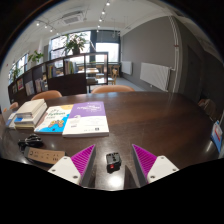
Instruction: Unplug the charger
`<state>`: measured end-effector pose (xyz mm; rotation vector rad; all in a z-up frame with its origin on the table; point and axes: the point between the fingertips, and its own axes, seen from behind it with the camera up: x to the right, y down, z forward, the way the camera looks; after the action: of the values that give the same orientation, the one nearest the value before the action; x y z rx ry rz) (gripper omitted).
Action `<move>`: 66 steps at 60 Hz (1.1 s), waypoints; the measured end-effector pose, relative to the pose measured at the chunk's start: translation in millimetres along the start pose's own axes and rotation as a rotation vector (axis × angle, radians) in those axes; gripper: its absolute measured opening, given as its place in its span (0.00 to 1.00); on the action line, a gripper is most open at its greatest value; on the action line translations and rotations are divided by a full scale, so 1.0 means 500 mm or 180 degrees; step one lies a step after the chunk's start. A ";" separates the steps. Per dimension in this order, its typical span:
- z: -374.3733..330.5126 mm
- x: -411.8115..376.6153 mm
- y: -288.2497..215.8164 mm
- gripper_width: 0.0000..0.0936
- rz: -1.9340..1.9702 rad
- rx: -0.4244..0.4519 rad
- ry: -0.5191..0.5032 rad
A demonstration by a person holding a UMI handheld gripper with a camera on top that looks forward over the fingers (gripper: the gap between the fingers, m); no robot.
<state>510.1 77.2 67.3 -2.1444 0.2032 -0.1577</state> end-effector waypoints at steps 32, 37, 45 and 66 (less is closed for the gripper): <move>-0.581 -0.355 0.054 0.89 -0.0006 0.0390 -0.0517; -0.645 -0.416 0.121 0.89 -0.0118 0.0296 -0.0621; -0.715 -0.484 0.197 0.90 -0.0201 0.0171 -0.0746; -0.799 -0.535 0.245 0.90 -0.0362 0.0180 -0.0838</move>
<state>161.9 -259.8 174.1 -2.0961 -0.0753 0.0534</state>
